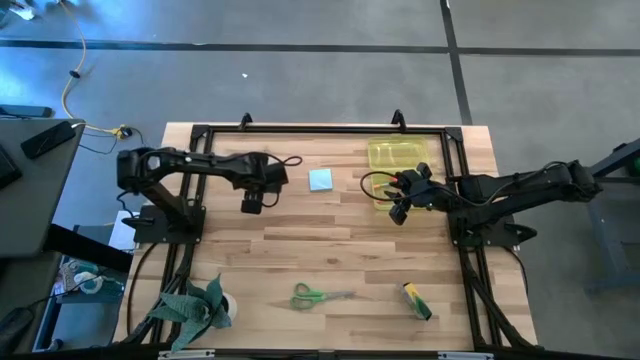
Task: Pack school essentials
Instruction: Put the orange eraser into the yellow storage box
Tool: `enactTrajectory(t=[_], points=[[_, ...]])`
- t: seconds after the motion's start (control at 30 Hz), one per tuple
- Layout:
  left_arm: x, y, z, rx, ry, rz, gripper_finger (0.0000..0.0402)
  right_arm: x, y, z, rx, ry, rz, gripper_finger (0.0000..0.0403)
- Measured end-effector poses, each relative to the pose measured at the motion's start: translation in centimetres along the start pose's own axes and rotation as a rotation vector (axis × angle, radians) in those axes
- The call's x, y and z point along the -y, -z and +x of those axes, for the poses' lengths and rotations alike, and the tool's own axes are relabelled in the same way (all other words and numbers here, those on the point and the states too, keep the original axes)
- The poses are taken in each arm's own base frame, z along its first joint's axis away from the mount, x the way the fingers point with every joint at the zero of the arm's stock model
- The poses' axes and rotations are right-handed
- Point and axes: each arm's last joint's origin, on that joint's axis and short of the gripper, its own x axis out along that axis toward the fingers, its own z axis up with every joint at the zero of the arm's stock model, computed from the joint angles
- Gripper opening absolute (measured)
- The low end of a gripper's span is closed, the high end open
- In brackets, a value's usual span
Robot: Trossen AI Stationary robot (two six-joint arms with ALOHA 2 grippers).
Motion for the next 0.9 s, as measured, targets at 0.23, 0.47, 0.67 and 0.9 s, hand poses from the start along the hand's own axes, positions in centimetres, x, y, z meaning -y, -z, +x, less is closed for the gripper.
enactTrajectory(t=[0.23,0.47,0.67,0.9], points=[[0.0,-0.4,1.4,-0.065,-0.035,0.012,0.0175,0.0,0.0,0.0,-0.001,-0.002,0.004,0.0126],[-0.1,-0.8,2.5,-0.091,-0.064,0.007,0.0175,0.0,0.0,0.0,-0.001,-0.002,0.004,0.0126],[-0.6,-0.7,3.3,-0.114,-0.058,-0.016,0.0175,0.0,0.0,0.0,-0.002,-0.003,0.007,0.0126],[-1.3,-0.4,3.9,-0.116,-0.007,-0.052,0.0171,0.0,0.0,0.0,-0.002,-0.003,0.007,0.0126]])
